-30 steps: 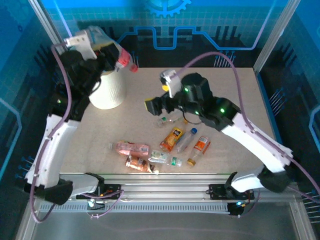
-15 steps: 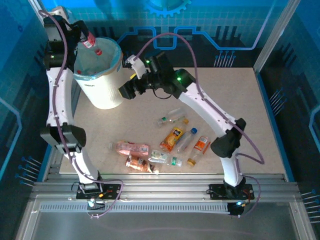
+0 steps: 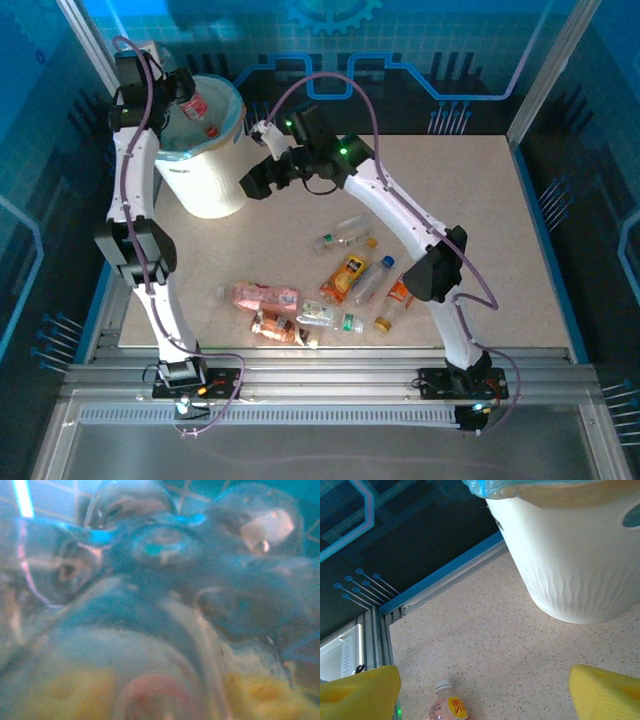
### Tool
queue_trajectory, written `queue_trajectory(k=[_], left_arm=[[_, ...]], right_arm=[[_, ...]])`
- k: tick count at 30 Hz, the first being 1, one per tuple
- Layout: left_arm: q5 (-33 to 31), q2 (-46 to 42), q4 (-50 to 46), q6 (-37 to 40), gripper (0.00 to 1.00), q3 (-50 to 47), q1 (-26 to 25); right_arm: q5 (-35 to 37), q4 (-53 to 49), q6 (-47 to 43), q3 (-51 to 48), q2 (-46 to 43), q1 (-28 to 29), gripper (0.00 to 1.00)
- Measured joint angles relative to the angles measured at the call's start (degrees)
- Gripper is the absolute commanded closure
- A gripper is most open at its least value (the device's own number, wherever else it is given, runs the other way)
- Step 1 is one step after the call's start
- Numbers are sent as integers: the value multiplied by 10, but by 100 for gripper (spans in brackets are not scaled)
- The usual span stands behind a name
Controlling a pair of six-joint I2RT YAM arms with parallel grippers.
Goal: Put the plastic bottles in the bin
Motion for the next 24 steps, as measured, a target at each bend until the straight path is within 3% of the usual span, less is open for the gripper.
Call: queue_trajectory(k=[9, 17, 24], left_arm=[[25, 11, 28, -24, 44, -60, -6], [29, 26, 38, -26, 17, -87, -26], [24, 25, 26, -27, 15, -73, -28]], right_arm=[[-4, -2, 0, -16, 0, -4, 13], [-4, -2, 3, -20, 0, -5, 13], [-3, -7, 2, -37, 0, -6, 13]])
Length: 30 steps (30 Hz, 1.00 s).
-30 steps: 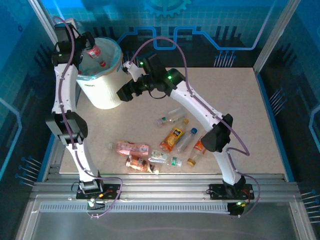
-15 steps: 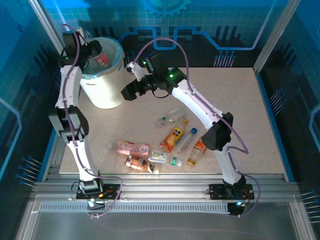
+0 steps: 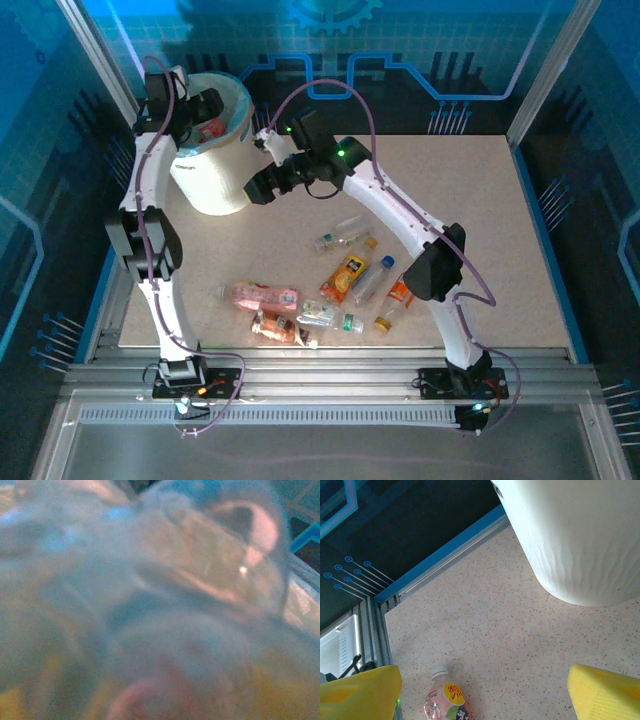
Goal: Put the plastic bottles in the bin
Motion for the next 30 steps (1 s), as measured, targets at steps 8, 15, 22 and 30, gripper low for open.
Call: queue_trajectory(k=[8, 15, 22, 30], left_arm=[[-24, -16, -5, 0, 20, 25, 0], [-26, -16, -16, -3, 41, 46, 12], [-26, -19, -10, 3, 54, 23, 9], [-35, -49, 43, 17, 54, -46, 1]], right_arm=[[0, -2, 0, -4, 0, -1, 14], [0, -4, 0, -7, 0, -2, 15], [0, -6, 0, -7, 0, -5, 16], [-1, -10, 0, -9, 0, -6, 16]])
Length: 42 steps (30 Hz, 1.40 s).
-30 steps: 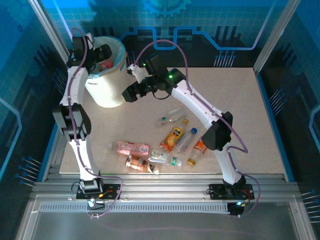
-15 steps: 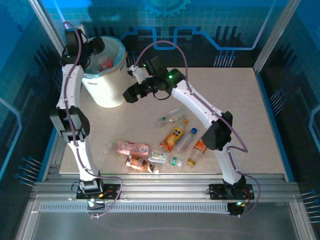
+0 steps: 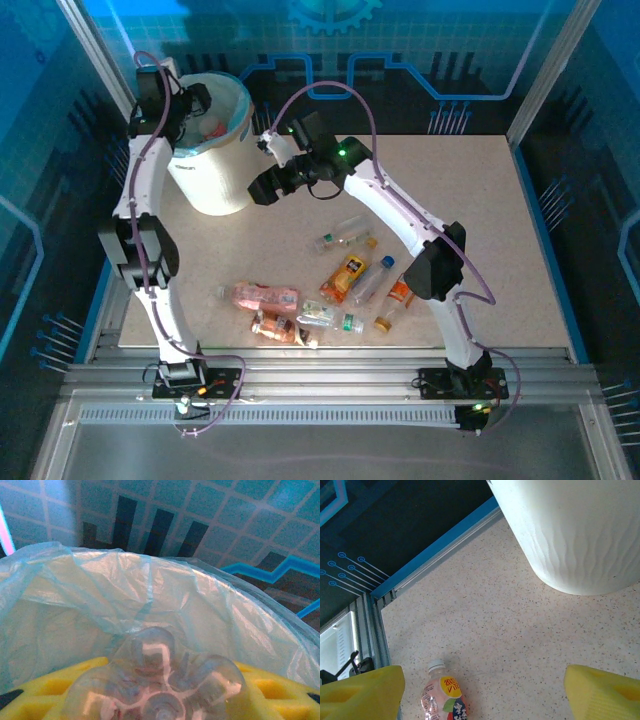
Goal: Put the plastic bottles in the bin
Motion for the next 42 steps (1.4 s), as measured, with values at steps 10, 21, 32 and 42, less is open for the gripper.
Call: queue_trajectory(k=[10, 21, 32, 42], left_arm=[[7, 6, -62, -3, 57, 64, 0], [52, -21, -111, -24, 56, 99, -5], [48, -5, -119, -12, 49, 70, -40], [49, 42, -119, -16, 38, 34, -22]], right_arm=[[0, -9, 0, 0, 0, 0, 17], [-6, -19, 0, 0, 0, 0, 17], [-6, -30, 0, 0, 2, 0, 17], [-7, -35, 0, -2, 2, 0, 18]])
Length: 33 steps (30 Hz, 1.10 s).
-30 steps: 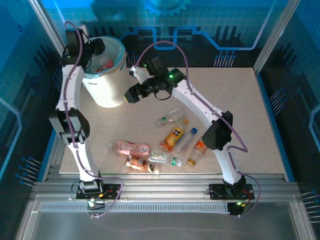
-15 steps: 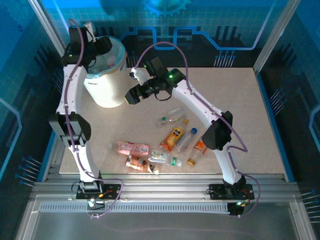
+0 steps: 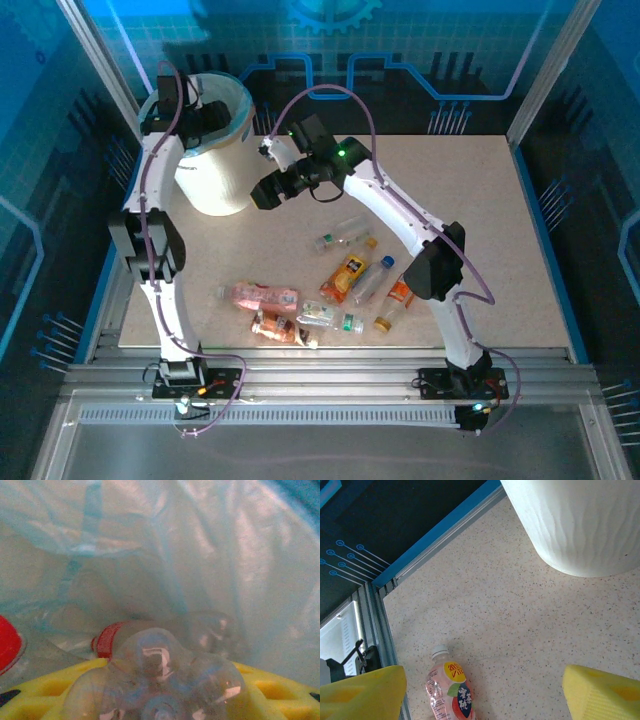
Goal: Put the plastic bottles in the bin
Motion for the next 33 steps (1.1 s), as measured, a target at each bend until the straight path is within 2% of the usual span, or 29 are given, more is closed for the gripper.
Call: queue_trajectory(k=[2, 7, 11, 14, 17, 20, 25, 33], left_arm=[[4, 4, -1, -3, 33, 0, 4], [10, 4, -11, -5, 15, 5, 11], [11, -9, -21, -5, 9, 17, 18], [6, -52, -34, -2, 7, 16, 28], [-10, -131, -38, 4, 7, -2, 38], [-25, -249, -26, 18, 8, -66, 44], [-33, -474, -9, 25, 10, -236, 44], [12, -696, -63, -16, 11, -510, 44]], right_arm=[[0, 0, 0, -3, 0, 0, 18], [0, -9, 2, -4, 0, 1, 18], [3, -18, 9, -3, 0, 3, 18], [13, -25, 12, -3, -3, 9, 18], [32, -39, 13, -3, -12, 23, 18], [57, -56, 12, -7, -32, 46, 18], [115, -73, -14, -72, -96, 106, 17], [189, -67, -96, -236, -155, 207, 14]])
